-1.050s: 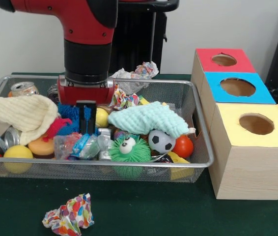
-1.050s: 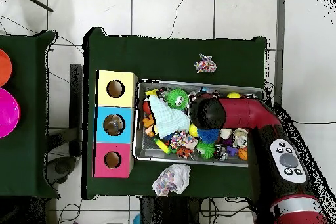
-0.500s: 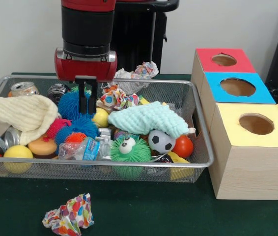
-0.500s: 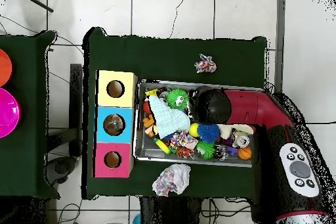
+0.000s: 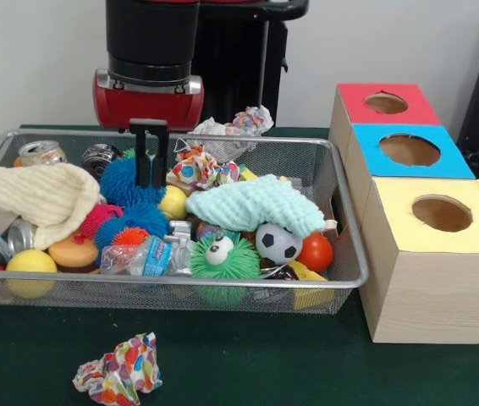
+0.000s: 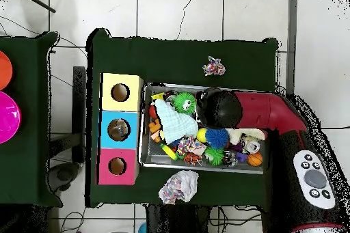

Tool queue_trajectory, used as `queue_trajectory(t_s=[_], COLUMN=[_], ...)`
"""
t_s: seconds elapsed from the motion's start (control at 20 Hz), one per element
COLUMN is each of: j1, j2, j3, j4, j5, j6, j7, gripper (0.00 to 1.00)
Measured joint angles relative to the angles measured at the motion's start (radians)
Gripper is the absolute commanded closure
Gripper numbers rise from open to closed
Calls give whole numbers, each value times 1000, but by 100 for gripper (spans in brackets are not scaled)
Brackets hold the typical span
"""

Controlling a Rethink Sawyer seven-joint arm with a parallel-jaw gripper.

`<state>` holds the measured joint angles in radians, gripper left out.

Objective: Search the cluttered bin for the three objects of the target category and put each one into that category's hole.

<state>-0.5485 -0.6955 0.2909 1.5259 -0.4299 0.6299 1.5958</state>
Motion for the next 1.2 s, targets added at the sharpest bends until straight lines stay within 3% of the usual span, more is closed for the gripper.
queue_trajectory(t_s=[0.6, 0.65, 1.2], j1=[0, 0, 0], j2=[80, 99, 123], j3=[0, 0, 0], j4=[0, 0, -1], j5=[-31, -34, -34], j6=[-44, -72, -110], j7=[0, 0, 0], gripper=[100, 0, 0])
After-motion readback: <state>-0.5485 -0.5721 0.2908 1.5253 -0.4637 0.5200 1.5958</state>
